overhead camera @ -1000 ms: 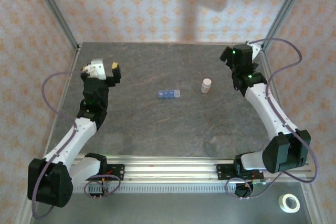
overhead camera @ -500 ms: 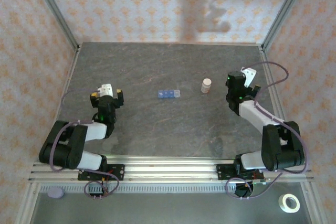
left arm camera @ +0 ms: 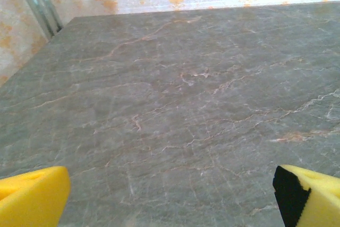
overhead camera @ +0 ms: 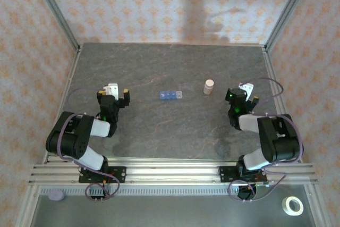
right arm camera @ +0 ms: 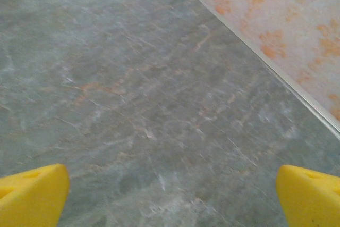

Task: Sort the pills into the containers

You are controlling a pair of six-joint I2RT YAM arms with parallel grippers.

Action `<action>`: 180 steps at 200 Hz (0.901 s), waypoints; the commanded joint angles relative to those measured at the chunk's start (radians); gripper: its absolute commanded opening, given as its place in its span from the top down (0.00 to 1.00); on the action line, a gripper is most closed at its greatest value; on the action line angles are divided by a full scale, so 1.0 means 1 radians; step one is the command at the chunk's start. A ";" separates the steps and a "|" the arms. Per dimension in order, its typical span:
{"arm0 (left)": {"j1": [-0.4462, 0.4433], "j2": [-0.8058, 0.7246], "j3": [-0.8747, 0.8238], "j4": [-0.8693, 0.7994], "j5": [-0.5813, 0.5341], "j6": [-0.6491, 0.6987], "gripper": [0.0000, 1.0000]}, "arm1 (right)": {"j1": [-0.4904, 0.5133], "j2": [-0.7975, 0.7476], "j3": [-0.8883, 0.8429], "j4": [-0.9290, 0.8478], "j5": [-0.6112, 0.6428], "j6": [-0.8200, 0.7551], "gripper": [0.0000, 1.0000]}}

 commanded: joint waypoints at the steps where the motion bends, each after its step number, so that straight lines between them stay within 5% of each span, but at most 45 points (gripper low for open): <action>1: 0.050 -0.015 0.044 -0.076 0.137 -0.002 0.00 | -0.051 0.030 -0.012 0.133 -0.135 -0.004 0.00; 11: 0.062 -0.020 0.059 -0.114 0.148 -0.017 0.00 | -0.064 0.081 -0.047 0.291 -0.146 -0.002 0.00; 23: 0.083 -0.012 0.076 -0.133 0.143 -0.046 0.00 | -0.073 0.033 -0.009 0.132 -0.159 0.017 0.00; 36: 0.095 -0.014 0.083 -0.151 0.139 -0.061 0.00 | -0.079 0.062 -0.031 0.227 -0.167 0.011 0.00; 180: 0.086 -0.014 0.078 -0.140 0.119 -0.056 0.00 | -0.083 0.039 -0.023 0.175 -0.222 -0.002 0.00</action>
